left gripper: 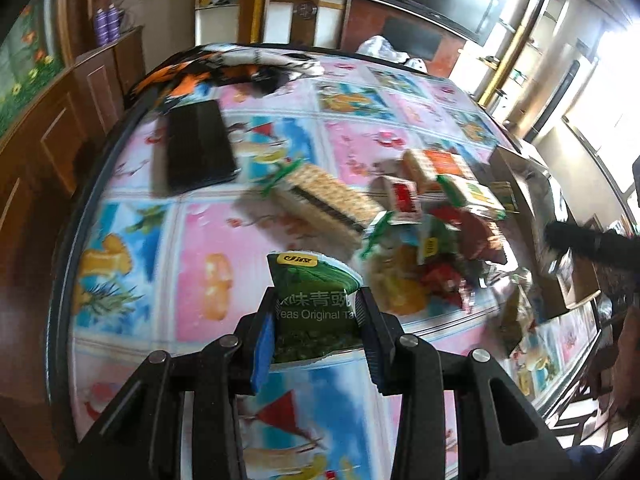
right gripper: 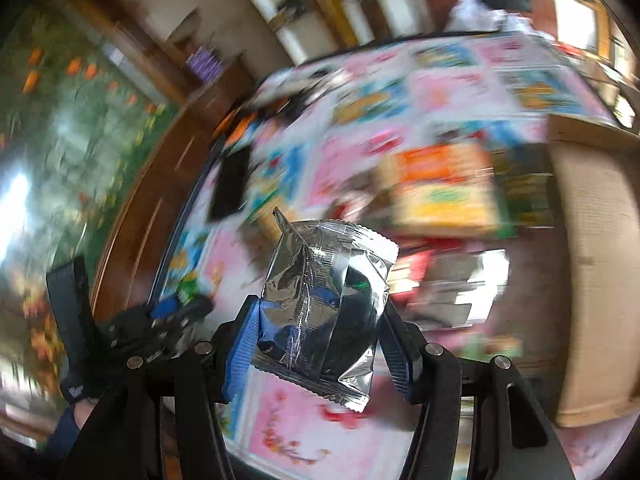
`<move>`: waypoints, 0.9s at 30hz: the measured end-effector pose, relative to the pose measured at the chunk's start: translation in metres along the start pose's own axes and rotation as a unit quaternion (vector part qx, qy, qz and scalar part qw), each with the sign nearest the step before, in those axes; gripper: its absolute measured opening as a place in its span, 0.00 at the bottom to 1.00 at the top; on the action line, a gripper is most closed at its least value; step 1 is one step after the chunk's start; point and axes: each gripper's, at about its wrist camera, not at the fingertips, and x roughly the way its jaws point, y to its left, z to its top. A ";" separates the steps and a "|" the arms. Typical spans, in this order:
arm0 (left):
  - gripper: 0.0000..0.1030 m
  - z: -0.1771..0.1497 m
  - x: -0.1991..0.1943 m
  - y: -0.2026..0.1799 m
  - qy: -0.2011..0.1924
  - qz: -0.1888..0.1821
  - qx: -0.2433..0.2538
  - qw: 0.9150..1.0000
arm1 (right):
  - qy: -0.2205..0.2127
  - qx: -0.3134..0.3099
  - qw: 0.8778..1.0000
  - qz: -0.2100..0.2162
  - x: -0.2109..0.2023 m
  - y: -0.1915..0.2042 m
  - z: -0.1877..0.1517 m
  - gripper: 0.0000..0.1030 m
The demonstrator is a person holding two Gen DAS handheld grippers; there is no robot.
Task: Organize snacks
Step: 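Carry both packets into the box and open both grippers to release them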
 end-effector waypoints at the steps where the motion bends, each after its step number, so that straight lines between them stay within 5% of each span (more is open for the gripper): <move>1: 0.36 0.001 0.001 -0.006 -0.001 -0.002 0.005 1.000 | -0.011 0.016 1.000 -0.006 -0.008 -0.013 0.003 0.60; 9: 0.36 0.008 0.002 -0.051 -0.005 -0.013 0.039 0.999 | -0.057 0.091 0.990 -0.096 -0.057 -0.118 0.005 0.60; 16: 0.36 0.011 -0.001 -0.079 -0.010 -0.011 0.051 0.999 | -0.045 0.108 0.980 -0.163 -0.062 -0.190 -0.009 0.59; 27: 0.36 0.015 0.000 -0.119 -0.013 -0.014 0.065 0.998 | -0.011 0.111 0.983 -0.143 -0.062 -0.211 -0.037 0.59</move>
